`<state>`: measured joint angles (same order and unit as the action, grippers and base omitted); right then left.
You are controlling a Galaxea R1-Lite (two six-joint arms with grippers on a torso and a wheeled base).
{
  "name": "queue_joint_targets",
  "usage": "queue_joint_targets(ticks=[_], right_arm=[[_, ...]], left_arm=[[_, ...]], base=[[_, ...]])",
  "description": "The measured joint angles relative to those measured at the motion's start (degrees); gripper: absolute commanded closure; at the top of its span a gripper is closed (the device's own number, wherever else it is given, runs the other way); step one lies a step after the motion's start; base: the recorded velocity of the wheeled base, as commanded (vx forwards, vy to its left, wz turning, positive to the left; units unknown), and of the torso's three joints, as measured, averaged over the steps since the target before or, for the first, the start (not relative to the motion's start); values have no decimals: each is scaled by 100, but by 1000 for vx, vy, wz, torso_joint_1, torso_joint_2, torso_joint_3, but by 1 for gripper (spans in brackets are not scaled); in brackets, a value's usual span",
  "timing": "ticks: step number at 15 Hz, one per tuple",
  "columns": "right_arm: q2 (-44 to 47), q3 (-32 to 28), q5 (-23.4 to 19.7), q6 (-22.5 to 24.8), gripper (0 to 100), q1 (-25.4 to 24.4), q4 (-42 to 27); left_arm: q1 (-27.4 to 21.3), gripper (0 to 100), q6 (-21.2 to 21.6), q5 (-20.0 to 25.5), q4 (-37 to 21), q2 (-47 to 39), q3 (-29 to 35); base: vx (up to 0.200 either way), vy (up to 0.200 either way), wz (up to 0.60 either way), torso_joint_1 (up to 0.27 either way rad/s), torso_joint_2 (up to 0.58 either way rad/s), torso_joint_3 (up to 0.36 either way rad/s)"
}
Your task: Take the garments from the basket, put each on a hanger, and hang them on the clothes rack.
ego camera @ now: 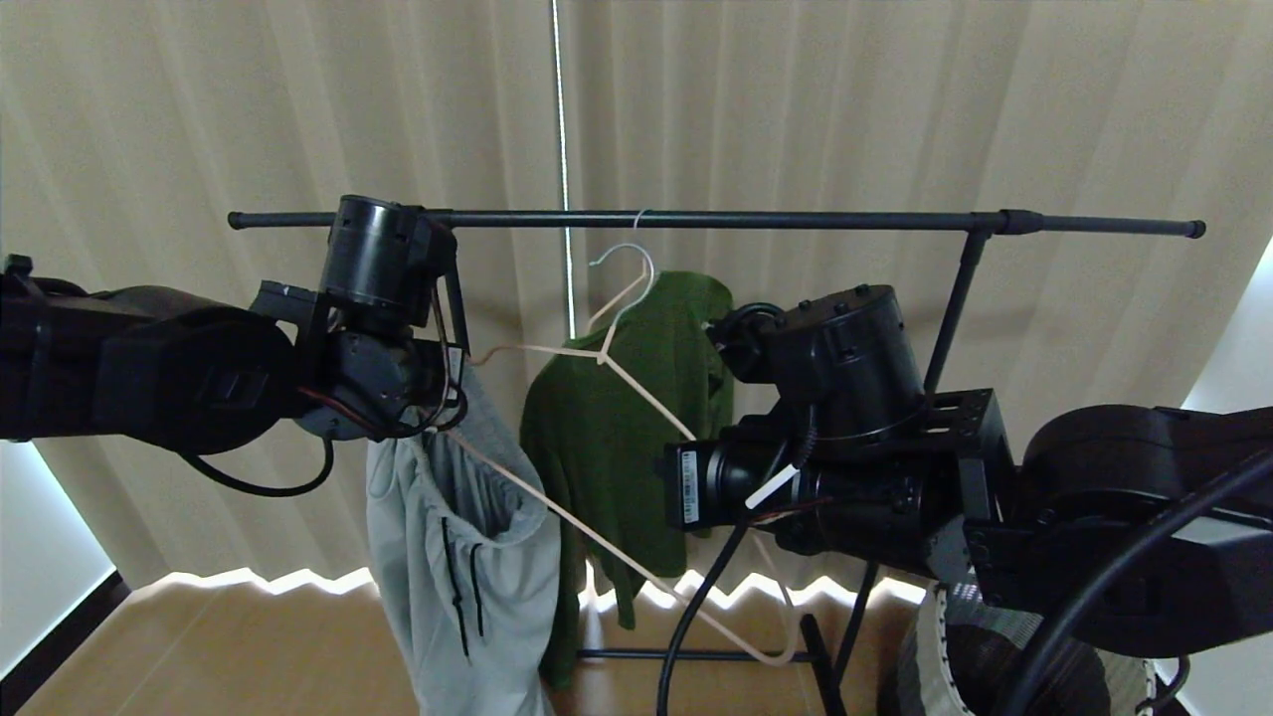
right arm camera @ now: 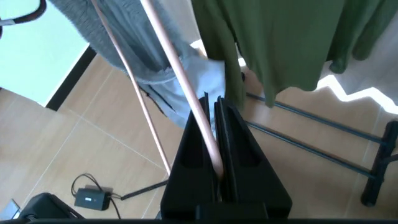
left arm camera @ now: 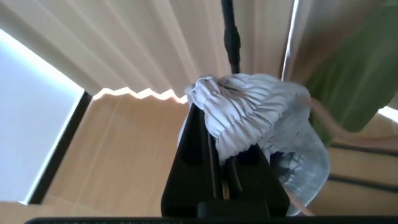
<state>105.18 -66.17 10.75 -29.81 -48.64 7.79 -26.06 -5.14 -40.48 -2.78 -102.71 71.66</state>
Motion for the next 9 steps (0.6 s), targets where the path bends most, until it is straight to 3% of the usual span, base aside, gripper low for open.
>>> queue_joint_targets(ticks=[4,7,9], right_arm=[[-9,302,-13,158,100,-1,20],[-63,790,-61,745,100,82,571],[-77,1033,-72,855,100,149,1013]], left_arm=[[-157,100,631,215,13,224,-16],[-323,100,1018,1085,10,444,-29],[-480,100,1056,1274,11,541,-27]], base=[[0,0,0,0,0,0],[0,0,0,0,0,0],[0,0,0,0,0,0]])
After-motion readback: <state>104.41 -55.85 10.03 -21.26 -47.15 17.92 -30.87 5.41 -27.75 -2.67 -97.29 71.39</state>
